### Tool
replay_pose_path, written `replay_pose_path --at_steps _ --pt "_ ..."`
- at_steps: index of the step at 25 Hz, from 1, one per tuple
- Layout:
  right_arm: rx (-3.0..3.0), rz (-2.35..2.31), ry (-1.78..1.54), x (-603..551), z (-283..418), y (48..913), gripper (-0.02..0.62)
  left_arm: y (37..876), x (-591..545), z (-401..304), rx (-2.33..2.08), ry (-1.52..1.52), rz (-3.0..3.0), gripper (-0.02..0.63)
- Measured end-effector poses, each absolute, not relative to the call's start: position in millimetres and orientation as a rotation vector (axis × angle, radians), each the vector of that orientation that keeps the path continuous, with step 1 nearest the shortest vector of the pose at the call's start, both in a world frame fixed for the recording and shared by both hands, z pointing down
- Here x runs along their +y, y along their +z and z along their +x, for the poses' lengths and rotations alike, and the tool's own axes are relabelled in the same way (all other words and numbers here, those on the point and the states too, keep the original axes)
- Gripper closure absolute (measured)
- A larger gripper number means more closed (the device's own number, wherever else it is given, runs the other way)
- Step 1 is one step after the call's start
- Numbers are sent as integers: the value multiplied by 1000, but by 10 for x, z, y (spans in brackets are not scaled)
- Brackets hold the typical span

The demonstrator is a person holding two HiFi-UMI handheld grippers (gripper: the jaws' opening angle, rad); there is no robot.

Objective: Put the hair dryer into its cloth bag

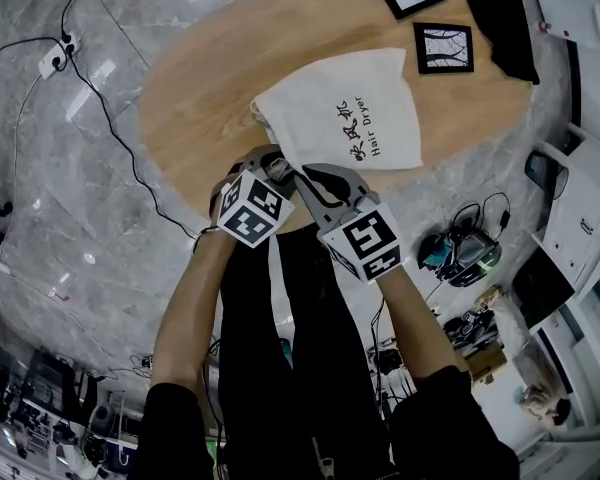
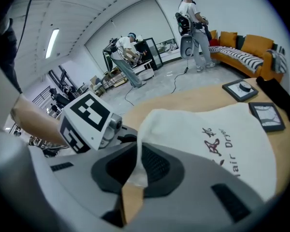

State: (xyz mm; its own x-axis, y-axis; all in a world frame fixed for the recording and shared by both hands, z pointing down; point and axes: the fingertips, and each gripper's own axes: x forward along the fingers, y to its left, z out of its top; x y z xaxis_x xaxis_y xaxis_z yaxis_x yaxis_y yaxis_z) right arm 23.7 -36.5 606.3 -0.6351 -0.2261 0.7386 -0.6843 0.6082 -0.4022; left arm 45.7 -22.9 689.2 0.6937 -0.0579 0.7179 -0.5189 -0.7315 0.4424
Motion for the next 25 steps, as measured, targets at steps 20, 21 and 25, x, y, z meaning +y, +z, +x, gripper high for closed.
replay_pose_path --at_steps 20,21,25 --pt "-2340 445 968 -211 30 5710 557 6796 -414 548 -385 592 2211 459" --pt "-2338 446 972 -196 31 5732 557 6818 -401 545 -385 590 2206 457" --pt "-2326 501 979 -214 85 5800 557 6851 -387 508 -393 597 2175 453"
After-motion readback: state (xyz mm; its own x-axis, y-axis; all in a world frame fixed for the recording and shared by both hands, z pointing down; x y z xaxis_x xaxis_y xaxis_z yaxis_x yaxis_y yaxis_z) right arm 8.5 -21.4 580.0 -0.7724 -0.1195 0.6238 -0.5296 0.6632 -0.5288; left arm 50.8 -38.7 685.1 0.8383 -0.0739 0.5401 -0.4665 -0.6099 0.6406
